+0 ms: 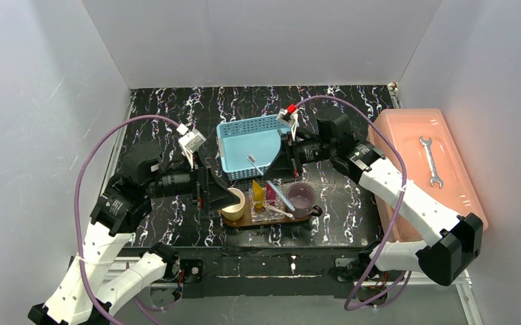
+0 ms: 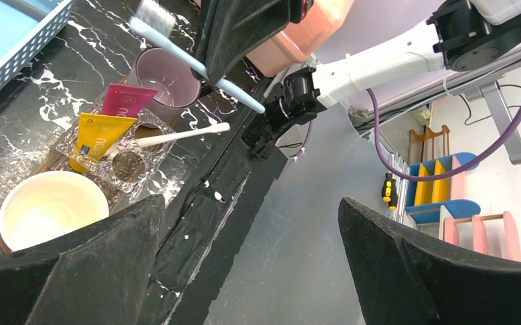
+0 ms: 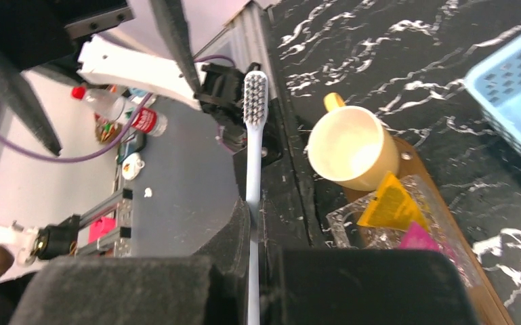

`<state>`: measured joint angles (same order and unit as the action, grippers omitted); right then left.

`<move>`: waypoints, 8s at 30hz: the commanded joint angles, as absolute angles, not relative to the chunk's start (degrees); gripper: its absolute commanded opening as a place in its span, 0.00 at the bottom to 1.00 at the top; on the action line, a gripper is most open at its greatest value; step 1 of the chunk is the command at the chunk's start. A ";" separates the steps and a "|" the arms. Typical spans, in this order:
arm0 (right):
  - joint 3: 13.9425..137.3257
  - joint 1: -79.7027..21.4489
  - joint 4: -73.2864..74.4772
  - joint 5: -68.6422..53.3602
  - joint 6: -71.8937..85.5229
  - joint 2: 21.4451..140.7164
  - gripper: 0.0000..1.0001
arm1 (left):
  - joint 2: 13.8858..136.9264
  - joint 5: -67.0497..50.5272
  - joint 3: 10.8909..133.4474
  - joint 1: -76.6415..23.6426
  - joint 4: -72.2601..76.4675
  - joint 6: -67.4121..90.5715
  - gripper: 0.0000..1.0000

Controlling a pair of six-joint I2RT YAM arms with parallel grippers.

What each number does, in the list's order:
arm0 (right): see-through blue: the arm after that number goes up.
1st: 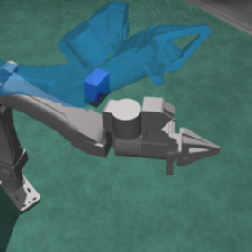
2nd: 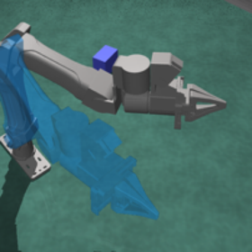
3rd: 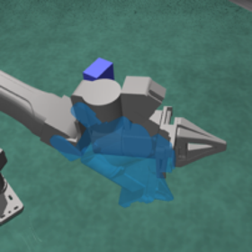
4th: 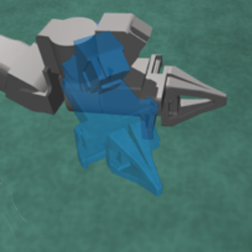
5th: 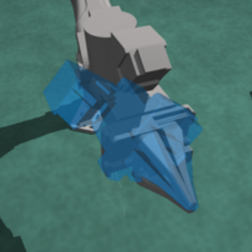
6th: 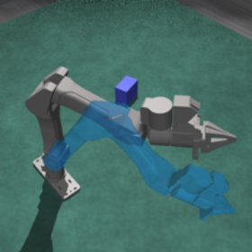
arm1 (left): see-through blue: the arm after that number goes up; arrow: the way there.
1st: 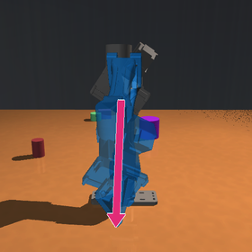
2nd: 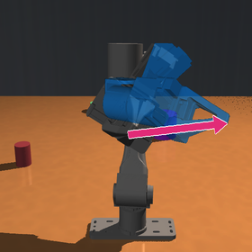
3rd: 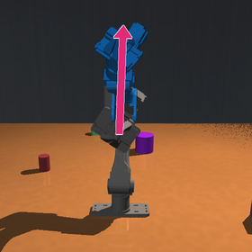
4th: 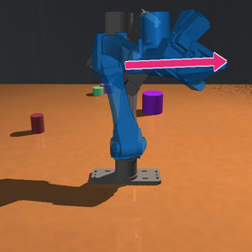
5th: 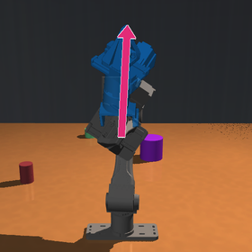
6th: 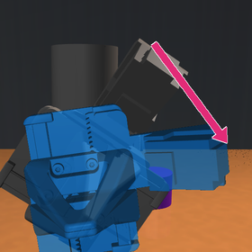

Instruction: Prepare toiletry sets of a toothbrush and toothpaste on the tray

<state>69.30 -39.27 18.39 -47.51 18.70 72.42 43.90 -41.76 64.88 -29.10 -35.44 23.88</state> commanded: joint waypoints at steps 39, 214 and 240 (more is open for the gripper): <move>63.69 -53.94 -8.00 -55.77 31.15 70.39 0.01 | 44.82 -52.75 67.19 -29.20 -27.41 26.37 0.45; 66.53 -54.67 27.78 2.37 15.29 57.57 0.52 | 57.13 44.74 48.23 -81.18 -14.68 23.44 0.00; 64.96 -54.67 27.60 2.55 15.72 57.22 0.56 | 59.30 43.40 48.15 -81.19 -14.63 22.53 0.13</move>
